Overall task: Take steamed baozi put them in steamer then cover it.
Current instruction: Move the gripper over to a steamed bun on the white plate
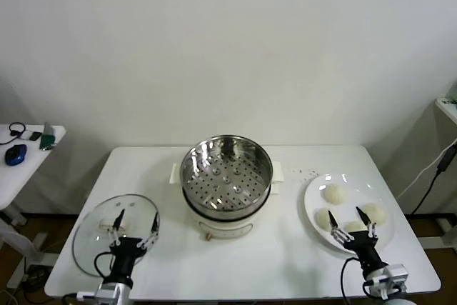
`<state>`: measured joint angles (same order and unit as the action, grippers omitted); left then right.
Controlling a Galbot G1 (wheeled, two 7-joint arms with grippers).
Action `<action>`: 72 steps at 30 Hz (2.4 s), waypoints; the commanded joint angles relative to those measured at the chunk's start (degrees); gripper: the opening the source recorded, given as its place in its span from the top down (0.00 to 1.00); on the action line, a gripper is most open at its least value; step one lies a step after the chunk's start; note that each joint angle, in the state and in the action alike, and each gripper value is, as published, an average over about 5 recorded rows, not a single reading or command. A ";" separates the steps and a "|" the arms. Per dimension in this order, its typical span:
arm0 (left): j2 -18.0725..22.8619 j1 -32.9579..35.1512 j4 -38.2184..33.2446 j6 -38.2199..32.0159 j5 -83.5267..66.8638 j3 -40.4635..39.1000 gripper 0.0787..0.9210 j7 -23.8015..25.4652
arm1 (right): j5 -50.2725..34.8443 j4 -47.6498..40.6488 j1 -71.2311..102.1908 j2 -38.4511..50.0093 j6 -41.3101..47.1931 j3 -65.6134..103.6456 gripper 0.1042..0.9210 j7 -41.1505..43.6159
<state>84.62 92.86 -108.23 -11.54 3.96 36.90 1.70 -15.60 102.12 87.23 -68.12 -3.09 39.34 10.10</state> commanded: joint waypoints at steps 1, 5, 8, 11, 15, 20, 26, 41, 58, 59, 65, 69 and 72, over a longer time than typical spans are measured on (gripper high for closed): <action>-0.14 0.03 0.20 -0.28 -0.11 -0.10 0.12 -0.17 | 4.49 -1.80 -6.17 8.67 4.68 -0.12 0.12 5.09; -0.35 0.24 0.11 -0.33 -0.15 -0.55 0.12 -0.47 | 5.52 -4.73 -12.29 21.31 11.45 -2.29 0.12 15.16; -0.22 0.61 -0.25 -0.36 -0.15 -1.01 0.12 -0.59 | 7.01 -7.91 -17.12 30.88 14.33 -5.12 0.12 23.91; 0.00 0.90 -0.32 -0.59 -0.05 -1.51 0.12 -0.61 | 8.64 -11.46 -22.54 37.64 15.16 -8.98 0.12 31.81; 0.06 0.98 0.11 -1.41 -0.02 -2.03 0.12 -1.06 | 13.68 -17.77 -35.21 43.15 13.98 -20.25 0.12 42.82; -0.06 0.89 0.62 -3.74 -2.42 -2.74 0.12 -2.38 | 21.47 -25.52 -56.03 44.23 9.93 -40.29 0.12 51.20; -0.44 0.87 0.79 -4.05 -2.57 -2.54 0.12 -2.73 | 25.17 -31.67 -80.90 42.63 9.11 -67.18 0.12 55.71; -2.00 -0.75 0.95 -1.40 -2.42 -1.61 0.12 -3.75 | 25.21 -52.49 -98.74 22.23 5.66 -93.77 0.12 58.58; -3.15 -0.63 1.56 -0.26 -2.64 -0.04 0.12 -4.89 | 25.80 -59.39 -94.24 16.35 3.76 -93.36 0.12 57.21; -3.15 -0.64 1.57 -0.24 -2.66 -0.02 0.12 -4.90 | 25.84 -59.47 -93.96 16.28 3.75 -93.27 0.12 57.16; -3.08 -0.54 1.82 -0.28 -2.61 0.02 0.12 -4.84 | 26.13 -60.58 -92.38 15.61 3.35 -92.56 0.12 56.94; -3.10 -0.45 1.88 0.06 -2.43 0.10 0.12 -4.81 | 26.93 -62.52 -91.58 14.28 2.56 -91.67 0.12 56.68; -3.17 -0.45 1.95 0.37 -2.25 0.11 0.12 -4.77 | 27.34 -63.45 -91.15 13.28 2.18 -91.19 0.12 56.63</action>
<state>81.47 92.43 -106.30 -11.48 1.65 36.99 -3.04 11.12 41.40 -4.16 -52.83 -0.37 -51.49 66.67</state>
